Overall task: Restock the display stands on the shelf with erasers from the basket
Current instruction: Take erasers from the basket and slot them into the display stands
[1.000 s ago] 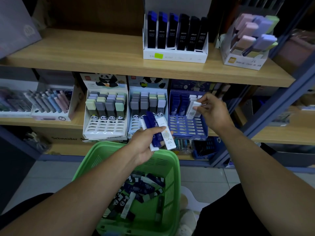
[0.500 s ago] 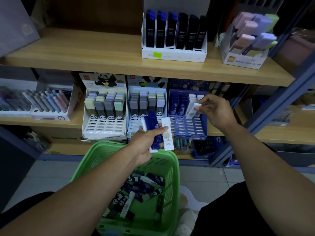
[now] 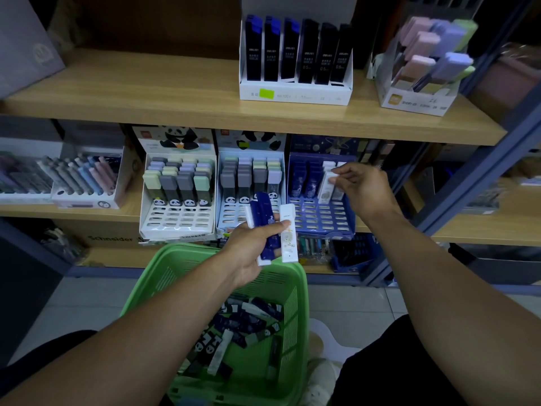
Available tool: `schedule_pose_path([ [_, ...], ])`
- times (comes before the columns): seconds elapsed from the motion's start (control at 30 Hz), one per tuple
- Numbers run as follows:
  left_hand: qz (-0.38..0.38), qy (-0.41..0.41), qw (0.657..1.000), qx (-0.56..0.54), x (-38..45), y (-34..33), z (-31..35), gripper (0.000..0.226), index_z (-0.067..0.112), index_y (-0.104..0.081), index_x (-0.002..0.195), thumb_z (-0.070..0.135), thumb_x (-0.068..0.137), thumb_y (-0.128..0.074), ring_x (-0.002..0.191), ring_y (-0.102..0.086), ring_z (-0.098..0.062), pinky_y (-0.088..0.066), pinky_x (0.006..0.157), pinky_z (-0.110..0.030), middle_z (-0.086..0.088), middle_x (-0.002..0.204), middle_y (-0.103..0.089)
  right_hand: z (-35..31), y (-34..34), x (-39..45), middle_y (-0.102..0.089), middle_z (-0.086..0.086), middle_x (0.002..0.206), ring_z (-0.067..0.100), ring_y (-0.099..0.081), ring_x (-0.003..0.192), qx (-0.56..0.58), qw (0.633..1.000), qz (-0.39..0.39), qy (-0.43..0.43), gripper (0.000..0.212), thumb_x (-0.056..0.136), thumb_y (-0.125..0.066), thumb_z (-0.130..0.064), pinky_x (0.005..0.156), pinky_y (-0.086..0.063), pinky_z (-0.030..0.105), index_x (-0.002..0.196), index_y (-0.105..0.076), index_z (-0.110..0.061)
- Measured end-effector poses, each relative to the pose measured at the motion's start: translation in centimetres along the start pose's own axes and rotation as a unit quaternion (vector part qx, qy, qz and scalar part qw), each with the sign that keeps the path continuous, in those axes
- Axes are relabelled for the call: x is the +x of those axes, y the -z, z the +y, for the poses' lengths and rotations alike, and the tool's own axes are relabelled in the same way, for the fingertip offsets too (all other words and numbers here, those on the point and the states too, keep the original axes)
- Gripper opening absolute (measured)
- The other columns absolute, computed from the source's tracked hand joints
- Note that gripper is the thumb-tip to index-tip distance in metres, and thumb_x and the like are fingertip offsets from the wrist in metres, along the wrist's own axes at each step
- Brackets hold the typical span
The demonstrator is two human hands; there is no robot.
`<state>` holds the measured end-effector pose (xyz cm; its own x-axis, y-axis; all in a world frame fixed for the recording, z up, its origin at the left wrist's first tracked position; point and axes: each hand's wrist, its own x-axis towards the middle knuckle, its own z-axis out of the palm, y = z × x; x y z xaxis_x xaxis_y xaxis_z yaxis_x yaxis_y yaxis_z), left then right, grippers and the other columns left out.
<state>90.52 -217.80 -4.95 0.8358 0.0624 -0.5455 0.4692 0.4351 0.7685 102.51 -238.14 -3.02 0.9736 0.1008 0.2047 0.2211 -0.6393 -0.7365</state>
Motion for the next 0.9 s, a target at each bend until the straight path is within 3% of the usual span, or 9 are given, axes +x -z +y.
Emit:
schedule_pose_path([
  [0.17,-0.002,-0.005,1.000,0.002,0.2,0.1,-0.1,0.036,0.004,-0.068,0.117,0.010,0.083,-0.078,0.081,-0.071,-0.023,-0.061,0.067,-0.031,-0.014,0.102,-0.075,0.0,-0.1,0.1,-0.068,0.006,0.116,0.014,-0.059,0.097,-0.001,1.000,0.006,-0.014,0.023,0.097,-0.067,-0.018,0.097,-0.053,0.041,0.118,-0.070,-0.010],
  [0.27,-0.001,-0.009,1.000,0.007,0.1,0.3,-0.2,0.037,0.005,-0.069,0.116,0.011,0.082,-0.079,0.090,-0.069,-0.026,-0.056,0.091,-0.044,-0.017,0.110,-0.074,0.0,0.0,0.2,-0.068,0.007,0.114,0.014,-0.059,0.096,0.005,1.000,0.009,-0.019,0.022,0.095,-0.068,-0.018,0.097,-0.053,0.041,0.116,-0.071,-0.010],
  [0.37,-0.001,-0.011,1.000,0.011,0.1,0.4,-0.3,0.040,0.005,-0.069,0.118,0.012,0.080,-0.081,0.096,-0.067,-0.030,-0.051,0.099,-0.049,-0.019,0.115,-0.072,0.0,-0.1,0.0,-0.067,0.008,0.115,0.017,-0.059,0.095,-0.009,1.000,-0.003,-0.028,0.023,0.096,-0.068,-0.020,0.095,-0.053,0.038,0.118,-0.070,-0.012],
  [0.6,-0.001,-0.013,1.000,0.014,0.0,0.5,-0.2,0.035,0.006,-0.069,0.115,0.012,0.082,-0.079,0.095,-0.071,-0.029,-0.056,0.095,-0.046,-0.016,0.108,-0.075,-0.1,0.0,0.3,-0.071,0.010,0.119,0.022,-0.065,0.108,-0.068,0.997,0.000,-0.030,0.025,0.097,-0.065,-0.019,0.097,-0.053,0.035,0.121,-0.072,-0.012],
  [0.7,-0.001,-0.012,1.000,0.015,-0.1,0.5,-0.2,0.034,0.006,-0.069,0.115,0.012,0.082,-0.079,0.102,-0.071,-0.032,-0.056,0.095,-0.047,-0.016,0.107,-0.075,0.1,-0.2,0.2,-0.072,0.002,0.119,0.018,-0.066,0.107,-0.149,0.988,0.030,-0.021,0.027,0.097,-0.065,-0.030,0.087,-0.053,0.030,0.122,-0.072,-0.023],
  [0.77,-0.003,-0.018,1.000,0.013,-0.1,0.4,-0.2,0.033,0.007,-0.069,0.114,0.012,0.083,-0.079,0.095,-0.072,-0.029,-0.059,0.088,-0.042,-0.015,0.106,-0.075,-0.2,-0.2,0.1,-0.072,-0.003,0.118,0.019,-0.067,0.101,-0.223,0.972,0.072,-0.008,0.028,0.095,-0.066,-0.037,0.079,-0.051,0.030,0.122,-0.071,-0.029],
  [0.83,-0.001,-0.039,0.999,0.029,0.0,0.3,-0.2,0.030,0.010,-0.069,0.112,0.013,0.083,-0.079,0.087,-0.072,-0.024,-0.059,0.080,-0.036,-0.012,0.103,-0.076,-1.3,-0.5,-0.4,-0.070,-0.006,0.110,0.013,-0.067,0.090,-0.179,0.980,0.081,0.019,0.027,0.094,-0.067,-0.040,0.072,-0.050,0.027,0.119,-0.071,-0.028],
  [0.9,0.006,-0.065,0.996,0.064,0.0,0.1,-0.1,0.026,0.014,-0.070,0.108,0.016,0.084,-0.079,0.076,-0.071,-0.018,-0.058,0.073,-0.033,-0.007,0.094,-0.076,-2.9,-1.1,-1.5,-0.070,-0.011,0.094,0.003,-0.065,0.073,-0.040,0.999,-0.009,0.020,0.023,0.092,-0.068,-0.043,0.065,-0.050,0.023,0.107,-0.074,-0.027],
])
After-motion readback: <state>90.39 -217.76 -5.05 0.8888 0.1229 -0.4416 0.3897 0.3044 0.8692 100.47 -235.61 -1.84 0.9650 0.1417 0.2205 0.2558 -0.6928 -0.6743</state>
